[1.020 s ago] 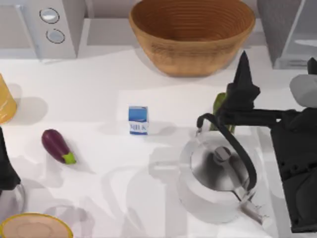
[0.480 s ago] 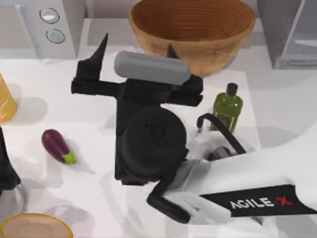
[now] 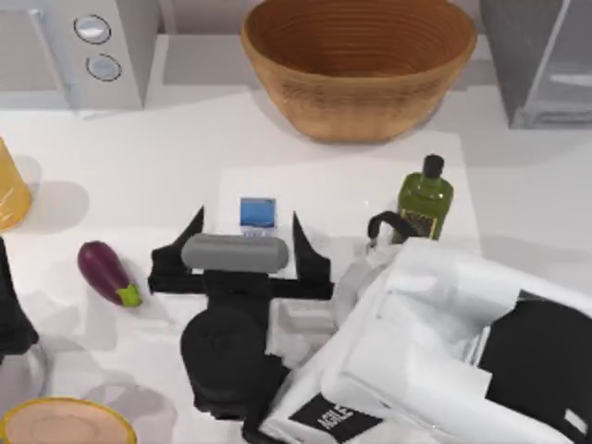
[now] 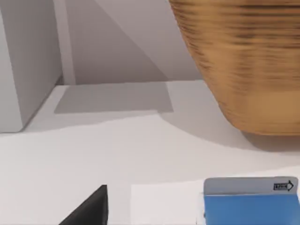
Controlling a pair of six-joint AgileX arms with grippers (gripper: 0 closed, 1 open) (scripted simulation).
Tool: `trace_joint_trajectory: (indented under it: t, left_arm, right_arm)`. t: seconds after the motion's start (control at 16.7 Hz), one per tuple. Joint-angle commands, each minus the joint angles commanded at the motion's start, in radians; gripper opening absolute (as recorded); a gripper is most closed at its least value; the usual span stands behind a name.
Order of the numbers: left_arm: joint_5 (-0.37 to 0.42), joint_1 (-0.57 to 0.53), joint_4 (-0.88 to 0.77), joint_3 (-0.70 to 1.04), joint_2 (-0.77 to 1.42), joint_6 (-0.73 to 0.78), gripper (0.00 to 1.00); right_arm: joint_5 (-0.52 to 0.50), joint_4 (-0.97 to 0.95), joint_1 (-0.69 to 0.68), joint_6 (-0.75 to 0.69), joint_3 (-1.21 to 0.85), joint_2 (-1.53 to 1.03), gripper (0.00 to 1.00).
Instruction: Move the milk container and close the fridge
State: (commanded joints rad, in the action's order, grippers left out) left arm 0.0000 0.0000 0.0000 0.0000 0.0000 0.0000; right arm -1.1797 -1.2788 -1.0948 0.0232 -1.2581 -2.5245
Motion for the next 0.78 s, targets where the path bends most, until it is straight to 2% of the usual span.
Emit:
trace_joint_trajectory:
  t: [0.48,0.78]
  left_arm:
    - [0.000,0.000,0.000,0.000,0.000,0.000,1.00]
    - [0.000,0.000,0.000,0.000,0.000,0.000,1.00]
  right_arm:
    - [-0.006,0.014,0.003,0.001,-0.005,-0.026,1.00]
    - [0.036,0.066,0.046,0.002,-0.084,-0.054,1.00]
